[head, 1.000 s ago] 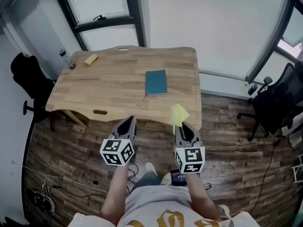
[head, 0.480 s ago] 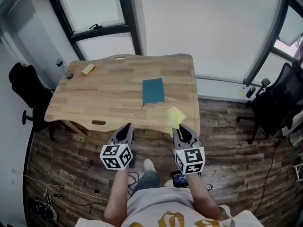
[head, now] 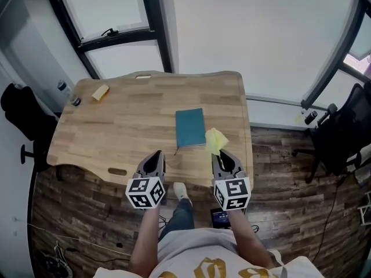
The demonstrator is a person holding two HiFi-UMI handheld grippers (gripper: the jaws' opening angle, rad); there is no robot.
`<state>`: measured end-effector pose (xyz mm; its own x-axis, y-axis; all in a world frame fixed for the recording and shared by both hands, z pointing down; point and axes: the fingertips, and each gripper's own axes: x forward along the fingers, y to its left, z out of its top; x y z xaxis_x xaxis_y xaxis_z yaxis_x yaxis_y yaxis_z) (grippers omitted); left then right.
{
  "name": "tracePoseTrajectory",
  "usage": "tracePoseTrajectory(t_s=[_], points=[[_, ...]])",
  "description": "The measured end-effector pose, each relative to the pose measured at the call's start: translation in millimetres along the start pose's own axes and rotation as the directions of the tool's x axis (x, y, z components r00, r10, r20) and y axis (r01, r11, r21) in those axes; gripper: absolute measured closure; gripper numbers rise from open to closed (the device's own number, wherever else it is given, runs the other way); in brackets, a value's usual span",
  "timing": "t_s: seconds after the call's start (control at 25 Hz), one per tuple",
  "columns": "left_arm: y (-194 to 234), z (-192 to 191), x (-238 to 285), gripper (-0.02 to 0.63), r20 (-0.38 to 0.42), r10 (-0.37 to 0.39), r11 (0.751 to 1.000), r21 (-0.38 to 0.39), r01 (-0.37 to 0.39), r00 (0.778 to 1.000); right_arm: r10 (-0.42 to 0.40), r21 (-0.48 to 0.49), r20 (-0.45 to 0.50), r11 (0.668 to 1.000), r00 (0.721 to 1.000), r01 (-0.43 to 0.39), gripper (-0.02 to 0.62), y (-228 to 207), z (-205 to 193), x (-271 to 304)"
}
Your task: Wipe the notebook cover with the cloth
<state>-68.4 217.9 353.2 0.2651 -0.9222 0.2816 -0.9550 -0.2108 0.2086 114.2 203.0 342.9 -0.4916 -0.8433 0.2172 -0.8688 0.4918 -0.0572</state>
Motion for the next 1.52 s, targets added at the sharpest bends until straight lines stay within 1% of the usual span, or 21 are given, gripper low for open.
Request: tracePoseTrajectory(t_s=[0.08, 0.16, 0.2, 0.32, 0.44, 0.56, 0.68, 0.8, 0.88, 1.12, 1.28, 1.4, 1.52], points=[[11, 13, 37, 0.592, -0.015, -0.014, 0.999, 0.044, 0.015, 1.000, -0.017, -0.004, -0.019, 1.000, 1.000, 0.017, 0.558, -10, 6, 37], [25, 24, 72, 0.592, -0.045, -0.036, 0.994, 0.098, 0.040, 0.998, -0.036, -0.002, -0.044, 0.999, 0.998, 0.036, 0.558, -19, 10, 75], [33, 29, 88, 0.592, -0.060, -0.047, 0.992, 0.112, 0.054, 0.997, -0.045, -0.001, -0.059, 0.999, 0.997, 0.045, 0.558, -23, 11, 94], [57, 40, 137, 0.592, -0.091, -0.076, 0.992, 0.098, 0.085, 0.993, -0.077, -0.001, -0.101, 0.997, 0.992, 0.077, 0.558, -38, 15, 144], [77, 44, 180, 0.592, -0.118, -0.068, 0.992, 0.100, 0.080, 0.991, -0.115, 0.002, -0.135, 0.993, 0.984, 0.116, 0.558, -55, 12, 181], [88, 39, 213, 0.592, -0.139, -0.080, 0.990, 0.101, 0.094, 0.987, -0.156, 0.000, -0.187, 0.987, 0.970, 0.159, 0.558, -71, -4, 211], [89, 26, 241, 0.592, -0.171, -0.122, 0.987, 0.079, 0.137, 0.978, -0.183, -0.015, -0.240, 0.983, 0.953, 0.185, 0.558, -85, -22, 227], [88, 12, 256, 0.592, -0.203, -0.159, 0.985, 0.038, 0.170, 0.966, -0.196, -0.017, -0.274, 0.980, 0.941, 0.199, 0.558, -92, -35, 232], [87, 2, 263, 0.592, -0.220, -0.161, 0.985, 0.033, 0.172, 0.962, -0.189, -0.013, -0.292, 0.981, 0.938, 0.194, 0.558, -97, -42, 235], [97, -26, 269, 0.591, -0.276, -0.103, 0.994, -0.006, 0.106, 0.956, -0.111, -0.009, -0.326, 0.993, 0.939, 0.115, 0.558, -97, -60, 250], [95, -37, 264, 0.591, -0.295, -0.095, 0.995, -0.022, 0.093, 0.951, -0.070, 0.000, -0.338, 0.997, 0.939, 0.074, 0.558, -97, -70, 255], [96, -51, 267, 0.591, -0.304, -0.071, 0.997, -0.040, 0.061, 0.950, -0.050, -0.006, -0.345, 0.999, 0.937, 0.051, 0.558, -97, -78, 258], [97, -64, 270, 0.591, -0.329, -0.055, 0.998, -0.051, 0.040, 0.943, -0.044, -0.019, -0.359, 0.999, 0.932, 0.040, 0.558, -97, -86, 258]])
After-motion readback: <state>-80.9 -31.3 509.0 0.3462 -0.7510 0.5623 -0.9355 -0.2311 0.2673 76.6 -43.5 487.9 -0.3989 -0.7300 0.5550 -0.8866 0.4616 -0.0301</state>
